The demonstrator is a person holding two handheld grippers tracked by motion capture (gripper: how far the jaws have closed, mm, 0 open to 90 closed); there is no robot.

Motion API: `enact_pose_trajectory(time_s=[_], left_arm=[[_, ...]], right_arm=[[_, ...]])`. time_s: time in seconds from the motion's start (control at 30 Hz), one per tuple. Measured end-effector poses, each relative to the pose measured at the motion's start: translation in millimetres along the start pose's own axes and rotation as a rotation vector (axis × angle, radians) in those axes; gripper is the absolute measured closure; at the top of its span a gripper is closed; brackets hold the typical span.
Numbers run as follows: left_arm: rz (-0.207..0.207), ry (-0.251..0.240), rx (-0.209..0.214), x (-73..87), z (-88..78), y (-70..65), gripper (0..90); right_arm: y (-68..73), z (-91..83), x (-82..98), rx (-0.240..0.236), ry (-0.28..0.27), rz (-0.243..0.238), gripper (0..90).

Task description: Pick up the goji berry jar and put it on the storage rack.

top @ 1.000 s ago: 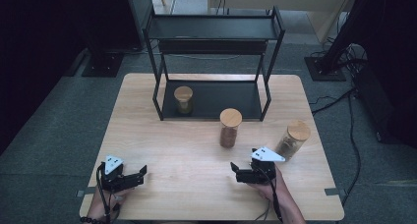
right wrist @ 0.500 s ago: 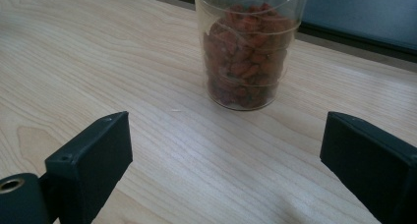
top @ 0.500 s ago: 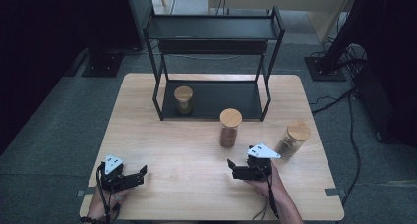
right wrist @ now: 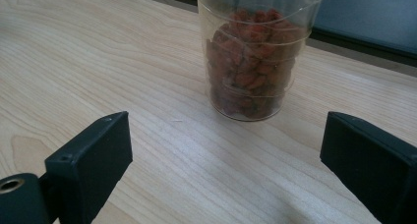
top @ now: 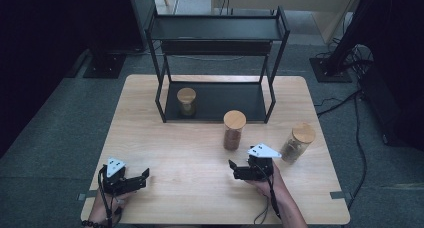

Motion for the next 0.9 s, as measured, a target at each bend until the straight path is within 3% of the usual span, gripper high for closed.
enact_pose_trajectory(time_s=[0.9], left_arm=[[0.002, 0.001, 0.005, 0.0, 0.3, 0.0, 2.0]], right_arm=[[3.5, 25.5, -6.2, -0.010, 0.023, -0.008, 4.6]])
Point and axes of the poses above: each handheld gripper's, and its own axes: z roughly forward along the jaws, x roughly out of its underside, y roughly to its left, the point moved 1 cm from there along z, roughly forward along the jaws, and after that the axes turned 14 degrees about -y, right-handed, at the moved point
